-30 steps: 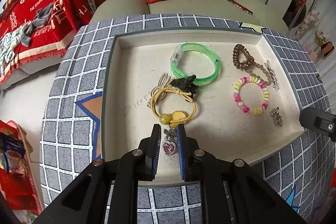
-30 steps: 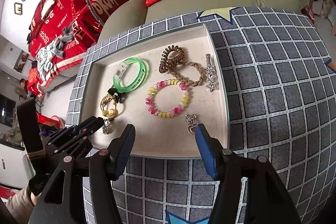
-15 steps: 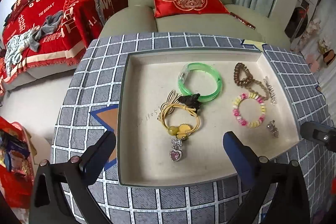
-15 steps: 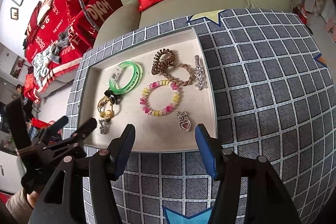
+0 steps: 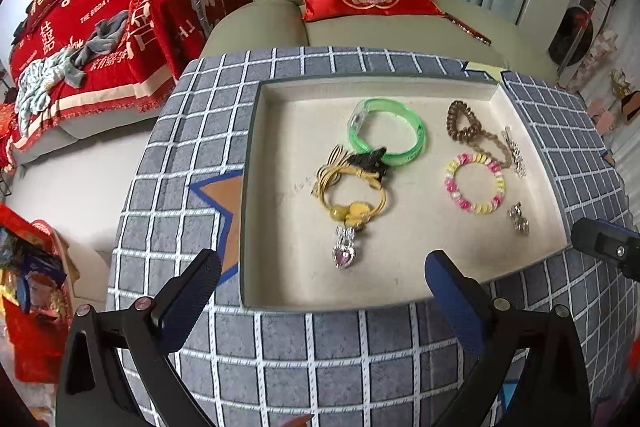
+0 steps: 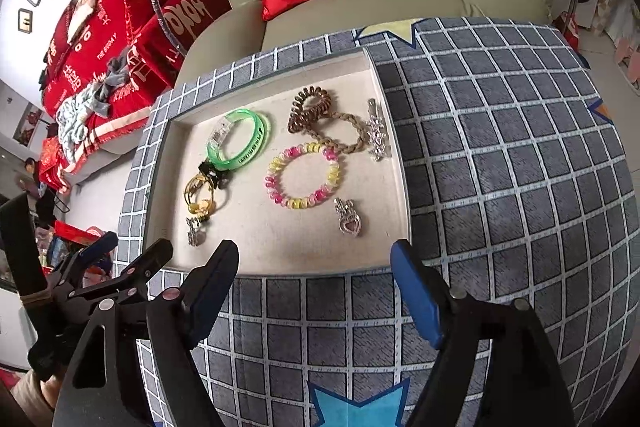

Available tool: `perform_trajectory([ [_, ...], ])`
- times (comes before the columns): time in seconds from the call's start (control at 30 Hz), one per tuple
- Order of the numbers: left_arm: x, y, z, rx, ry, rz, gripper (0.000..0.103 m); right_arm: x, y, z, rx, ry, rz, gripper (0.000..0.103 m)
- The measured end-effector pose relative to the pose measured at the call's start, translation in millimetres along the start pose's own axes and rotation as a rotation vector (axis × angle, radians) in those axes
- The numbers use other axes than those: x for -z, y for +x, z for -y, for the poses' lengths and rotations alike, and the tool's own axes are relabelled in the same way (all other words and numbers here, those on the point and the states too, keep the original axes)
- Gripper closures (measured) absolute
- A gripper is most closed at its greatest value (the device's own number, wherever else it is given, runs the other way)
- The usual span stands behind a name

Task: Organize jewelry

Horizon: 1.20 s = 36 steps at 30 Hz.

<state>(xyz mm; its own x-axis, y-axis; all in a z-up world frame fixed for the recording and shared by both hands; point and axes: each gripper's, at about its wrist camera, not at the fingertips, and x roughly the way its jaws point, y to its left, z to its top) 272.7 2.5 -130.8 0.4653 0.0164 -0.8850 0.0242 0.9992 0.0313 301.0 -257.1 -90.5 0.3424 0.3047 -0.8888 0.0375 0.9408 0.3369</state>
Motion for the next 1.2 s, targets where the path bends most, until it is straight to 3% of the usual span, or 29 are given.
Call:
perform_trajectory([
  [0.33, 21.8, -19.6, -2.5, -0.052, 0.003, 0.02, 0.0, 14.9, -0.9, -2.6, 0.025, -0.022, -0.046, 0.018],
  [0.7, 40.5, -42.7, -10.5, -0.032, -0.032, 0.036, 0.0, 38.0, -32.8, -19.7, 0.117, -0.108, 0.124, 0.016],
  [1.2, 62.0, -78.5, -11.8, -0.014, -0.03, 0.131, 0.0, 65.5, -60.4, -34.8, 0.143, -0.143, 0.236, 0.016],
])
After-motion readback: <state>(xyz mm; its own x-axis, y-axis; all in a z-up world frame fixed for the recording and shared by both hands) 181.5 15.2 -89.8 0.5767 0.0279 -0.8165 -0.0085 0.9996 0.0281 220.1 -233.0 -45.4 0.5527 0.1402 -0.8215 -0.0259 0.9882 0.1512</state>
